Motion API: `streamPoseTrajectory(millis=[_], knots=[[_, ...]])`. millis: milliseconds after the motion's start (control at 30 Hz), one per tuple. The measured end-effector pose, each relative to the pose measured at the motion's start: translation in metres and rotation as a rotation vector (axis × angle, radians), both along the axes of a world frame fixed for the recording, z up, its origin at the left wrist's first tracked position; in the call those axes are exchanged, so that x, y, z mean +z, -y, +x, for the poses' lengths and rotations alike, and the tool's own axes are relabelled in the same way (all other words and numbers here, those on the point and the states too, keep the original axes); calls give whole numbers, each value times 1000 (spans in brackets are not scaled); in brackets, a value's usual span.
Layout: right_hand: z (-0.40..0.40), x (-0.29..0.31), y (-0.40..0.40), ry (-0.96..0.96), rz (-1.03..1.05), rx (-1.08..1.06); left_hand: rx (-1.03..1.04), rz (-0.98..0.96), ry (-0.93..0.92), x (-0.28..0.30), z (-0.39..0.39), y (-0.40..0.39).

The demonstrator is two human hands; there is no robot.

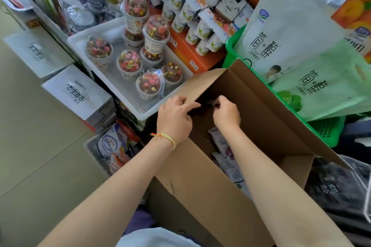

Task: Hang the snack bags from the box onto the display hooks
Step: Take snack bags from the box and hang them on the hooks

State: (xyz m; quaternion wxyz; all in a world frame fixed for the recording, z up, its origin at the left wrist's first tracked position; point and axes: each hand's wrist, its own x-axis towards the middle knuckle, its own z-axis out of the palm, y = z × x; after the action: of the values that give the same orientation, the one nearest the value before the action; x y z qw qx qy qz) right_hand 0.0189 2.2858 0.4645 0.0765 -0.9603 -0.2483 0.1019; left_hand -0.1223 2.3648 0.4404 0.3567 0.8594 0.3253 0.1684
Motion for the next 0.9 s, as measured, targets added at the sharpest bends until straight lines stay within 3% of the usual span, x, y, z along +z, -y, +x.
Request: streamPoseTrajectory(millis=[133, 167, 233, 333, 467, 667, 900], knots=[[-12, 20, 23, 85, 175, 42, -93, 151, -210, 11, 1, 3], [-15, 29, 31, 147, 194, 58, -109, 194, -212, 17, 2, 7], [-24, 51, 49, 253, 229, 68, -128, 223, -39, 34, 3, 17], [-35, 87, 80, 267, 326, 150, -236, -23, 327, 65, 9, 29], [-54, 141, 129, -37, 564, 116, -336, -346, 540, 113, 18, 56], [-56, 191, 244, -177, 948, -202, -335, -754, 691, 172, 43, 135], [-66, 210, 393, -420, 1634, -569, -522, -930, 589, 219, 70, 299]])
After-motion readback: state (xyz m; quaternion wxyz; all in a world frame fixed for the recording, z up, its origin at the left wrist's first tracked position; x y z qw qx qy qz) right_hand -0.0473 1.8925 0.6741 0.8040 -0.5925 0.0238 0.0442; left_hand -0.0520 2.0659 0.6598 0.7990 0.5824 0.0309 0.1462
